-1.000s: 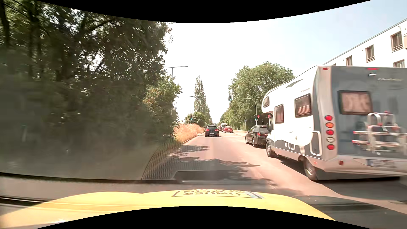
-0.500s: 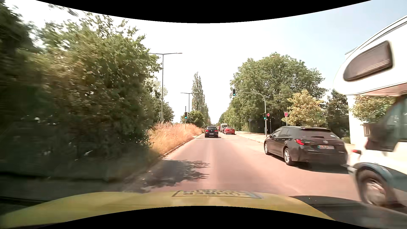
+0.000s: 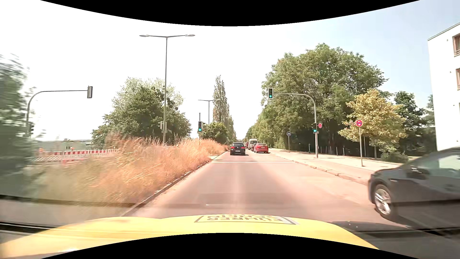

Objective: Follow the waypoints while adhering to traffic rules and regulations

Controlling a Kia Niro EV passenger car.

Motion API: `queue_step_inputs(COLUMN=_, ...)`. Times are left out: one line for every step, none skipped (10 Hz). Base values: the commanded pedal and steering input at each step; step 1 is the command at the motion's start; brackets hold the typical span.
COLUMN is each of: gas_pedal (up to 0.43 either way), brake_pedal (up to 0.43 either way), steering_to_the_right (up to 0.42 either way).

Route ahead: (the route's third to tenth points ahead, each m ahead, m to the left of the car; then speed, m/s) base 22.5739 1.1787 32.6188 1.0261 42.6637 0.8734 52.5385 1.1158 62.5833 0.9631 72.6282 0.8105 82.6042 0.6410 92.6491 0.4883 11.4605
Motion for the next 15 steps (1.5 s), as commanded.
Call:
queue_step_inputs(gas_pedal=0.098, brake_pedal=0.0, steering_to_the_right=0.007)
queue_step_inputs(gas_pedal=0.098, brake_pedal=0.0, steering_to_the_right=0.007)
queue_step_inputs(gas_pedal=0.098, brake_pedal=0.0, steering_to_the_right=0.007)
queue_step_inputs(gas_pedal=0.098, brake_pedal=0.0, steering_to_the_right=0.007)
queue_step_inputs(gas_pedal=0.098, brake_pedal=0.0, steering_to_the_right=0.007)
queue_step_inputs(gas_pedal=0.098, brake_pedal=0.0, steering_to_the_right=0.007)
queue_step_inputs(gas_pedal=0.098, brake_pedal=0.0, steering_to_the_right=0.007)
queue_step_inputs(gas_pedal=0.098, brake_pedal=0.0, steering_to_the_right=0.006)
queue_step_inputs(gas_pedal=0.098, brake_pedal=0.0, steering_to_the_right=0.003)
queue_step_inputs(gas_pedal=0.098, brake_pedal=0.0, steering_to_the_right=0.001)
queue_step_inputs(gas_pedal=0.087, brake_pedal=0.0, steering_to_the_right=0.001)
queue_step_inputs(gas_pedal=0.087, brake_pedal=0.0, steering_to_the_right=0.001)
queue_step_inputs(gas_pedal=0.079, brake_pedal=0.0, steering_to_the_right=0.0)
queue_step_inputs(gas_pedal=0.079, brake_pedal=0.0, steering_to_the_right=0.001)
queue_step_inputs(gas_pedal=0.067, brake_pedal=0.0, steering_to_the_right=0.0)
